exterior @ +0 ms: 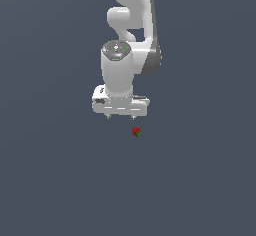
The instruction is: Pick up the object and move it to a goal position.
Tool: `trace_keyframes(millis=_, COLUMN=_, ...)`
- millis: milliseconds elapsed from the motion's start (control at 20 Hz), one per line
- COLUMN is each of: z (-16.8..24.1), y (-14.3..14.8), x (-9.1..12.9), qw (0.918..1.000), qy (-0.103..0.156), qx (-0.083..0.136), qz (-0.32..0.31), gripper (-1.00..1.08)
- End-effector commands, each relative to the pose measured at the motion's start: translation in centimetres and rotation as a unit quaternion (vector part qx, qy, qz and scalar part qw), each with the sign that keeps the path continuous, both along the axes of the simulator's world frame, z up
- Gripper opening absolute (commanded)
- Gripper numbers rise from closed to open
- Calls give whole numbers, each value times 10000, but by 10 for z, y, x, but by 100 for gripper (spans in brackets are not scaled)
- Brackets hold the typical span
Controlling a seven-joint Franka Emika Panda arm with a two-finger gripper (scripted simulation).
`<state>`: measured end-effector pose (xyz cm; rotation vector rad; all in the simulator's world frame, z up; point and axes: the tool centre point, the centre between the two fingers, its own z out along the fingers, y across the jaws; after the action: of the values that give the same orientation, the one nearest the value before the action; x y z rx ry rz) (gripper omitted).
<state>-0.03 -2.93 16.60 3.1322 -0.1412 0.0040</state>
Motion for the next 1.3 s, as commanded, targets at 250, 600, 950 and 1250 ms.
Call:
trace_keyframes(millis=250, z=-38, y=28, x=0, qw=9994, qy=11, qx=-7, qz=351, gripper=100)
trace_keyframes(millis=600, z=-82, y=63, x=-5, qw=9971, qy=14, qx=17, qz=765, gripper=100)
trace_keyframes(millis=950, z=-92, y=71, x=-8, qw=9963, qy=22, qx=29, qz=864, gripper=100)
trace_keyframes(millis=1250, z=-104, y=72, x=-8, qw=9962, qy=20, qx=30, qz=867, gripper=100)
